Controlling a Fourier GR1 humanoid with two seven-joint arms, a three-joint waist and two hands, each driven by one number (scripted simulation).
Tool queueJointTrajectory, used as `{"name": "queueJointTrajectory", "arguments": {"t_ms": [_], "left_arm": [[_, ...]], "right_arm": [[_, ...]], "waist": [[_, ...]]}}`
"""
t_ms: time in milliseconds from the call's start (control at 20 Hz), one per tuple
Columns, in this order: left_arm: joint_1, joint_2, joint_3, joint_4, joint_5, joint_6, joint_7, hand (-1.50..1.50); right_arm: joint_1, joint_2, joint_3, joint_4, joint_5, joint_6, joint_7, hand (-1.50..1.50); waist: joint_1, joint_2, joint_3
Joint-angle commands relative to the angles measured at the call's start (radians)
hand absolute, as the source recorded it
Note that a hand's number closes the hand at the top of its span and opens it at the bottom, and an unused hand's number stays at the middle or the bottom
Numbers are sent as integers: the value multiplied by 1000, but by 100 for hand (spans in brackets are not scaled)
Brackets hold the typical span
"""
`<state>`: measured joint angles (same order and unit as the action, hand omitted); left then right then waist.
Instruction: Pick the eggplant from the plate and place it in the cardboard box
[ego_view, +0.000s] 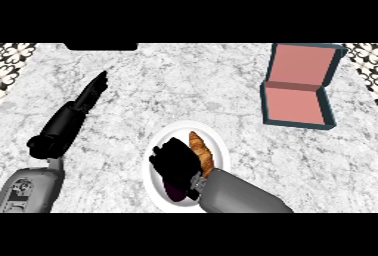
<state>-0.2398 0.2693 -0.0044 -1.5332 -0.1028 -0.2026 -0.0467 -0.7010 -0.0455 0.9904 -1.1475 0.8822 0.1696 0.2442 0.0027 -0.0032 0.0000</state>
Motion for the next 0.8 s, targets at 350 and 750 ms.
{"name": "queueJointTrajectory", "arguments": {"t_ms": [350, 750], "left_arm": [[52, 20, 34, -2, -12, 11, -49, 0], [72, -20, -5, -73, -25, 23, -3, 0]], "right_arm": [[243, -463, -32, -584, -74, -243, -461, 150], [345, -644, -387, -898, -345, -175, -378, 150]], "waist": [[-33, -4, 0], [-31, -4, 0]]}}
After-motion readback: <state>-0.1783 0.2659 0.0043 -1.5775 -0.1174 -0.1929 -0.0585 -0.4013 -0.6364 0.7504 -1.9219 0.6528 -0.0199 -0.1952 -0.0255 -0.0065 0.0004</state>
